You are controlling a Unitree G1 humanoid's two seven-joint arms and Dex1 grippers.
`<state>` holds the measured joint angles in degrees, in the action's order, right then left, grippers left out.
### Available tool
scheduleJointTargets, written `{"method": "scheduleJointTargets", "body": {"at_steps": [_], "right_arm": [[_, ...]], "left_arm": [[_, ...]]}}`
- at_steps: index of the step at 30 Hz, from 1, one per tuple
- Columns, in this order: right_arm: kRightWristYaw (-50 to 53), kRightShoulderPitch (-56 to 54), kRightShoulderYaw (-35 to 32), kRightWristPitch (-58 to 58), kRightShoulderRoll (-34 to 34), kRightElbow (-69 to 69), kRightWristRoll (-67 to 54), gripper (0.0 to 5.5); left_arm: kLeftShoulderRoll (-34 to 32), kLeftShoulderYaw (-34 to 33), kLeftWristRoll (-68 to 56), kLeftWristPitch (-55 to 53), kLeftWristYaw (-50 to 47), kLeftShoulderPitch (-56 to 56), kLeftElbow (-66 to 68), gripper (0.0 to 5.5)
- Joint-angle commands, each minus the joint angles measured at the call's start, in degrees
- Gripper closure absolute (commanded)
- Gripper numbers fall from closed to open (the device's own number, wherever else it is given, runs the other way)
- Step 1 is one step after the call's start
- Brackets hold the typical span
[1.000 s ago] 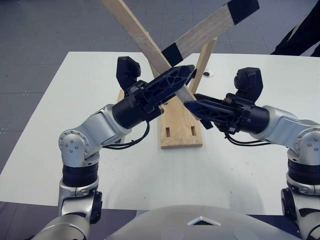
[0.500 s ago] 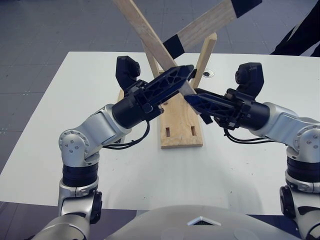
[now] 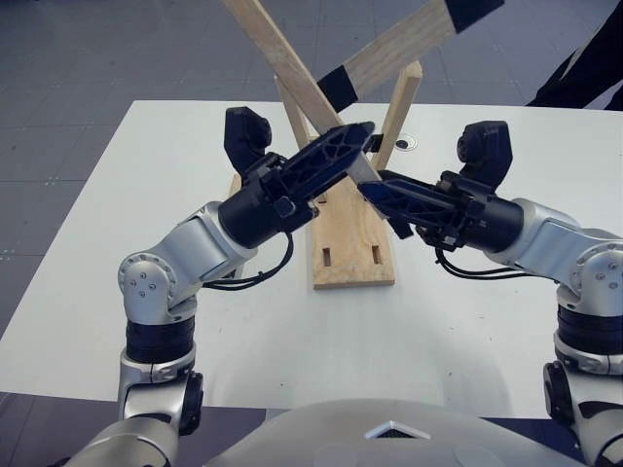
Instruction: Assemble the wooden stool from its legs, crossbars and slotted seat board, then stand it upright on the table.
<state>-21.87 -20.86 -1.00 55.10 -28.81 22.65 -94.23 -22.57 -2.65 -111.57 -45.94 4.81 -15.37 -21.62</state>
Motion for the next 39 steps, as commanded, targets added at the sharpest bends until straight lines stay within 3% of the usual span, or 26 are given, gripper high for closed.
{"method": "scheduleJointTargets", "body": {"at_steps": [1,6,12,15,17,22,26,33,39], "right_arm": [[-0.96,-1.02,0.92,1.92,-1.55,0.91,0.39,2.27],[-2.53,-0.18,1.33,3.15,-3.44,-0.41,4.03,1.51],[-7.48,3.50,-1.81,3.64,-8.45,-4.09,10.75,1.51],[-10.18,5.62,-2.73,2.92,-11.08,-6.41,16.36,1.51],[-9.90,5.70,0.18,1.30,-10.90,-7.87,23.66,1.51],[-11.10,5.04,3.07,0.17,-8.77,-8.60,32.36,1.51],[-12.43,7.01,3.29,1.68,-9.15,-6.74,34.40,1.51],[-15.82,11.29,2.59,3.57,-12.60,-6.43,37.89,1.51],[-16.21,13.30,0.66,5.54,-12.87,-4.33,37.75,1.51]], "left_arm": [[-0.88,-0.44,1.45,-0.30,1.40,0.00,-0.10,3.40],[-2.95,-0.85,5.86,-1.66,4.45,0.03,0.63,3.44],[-8.17,-4.59,15.07,-1.98,10.60,-1.80,2.44,3.44],[-13.21,-4.18,29.12,0.27,21.20,-0.76,2.90,3.44],[-14.19,-0.48,39.81,4.88,31.47,1.41,2.27,3.44],[-13.41,8.57,61.24,18.50,48.88,3.21,8.21,3.44],[-11.26,9.98,72.32,29.53,55.31,1.01,17.03,3.45],[-6.70,9.13,76.60,35.82,59.56,1.49,19.46,3.45],[-7.00,8.15,82.01,44.42,63.23,4.40,24.56,3.45]]}}
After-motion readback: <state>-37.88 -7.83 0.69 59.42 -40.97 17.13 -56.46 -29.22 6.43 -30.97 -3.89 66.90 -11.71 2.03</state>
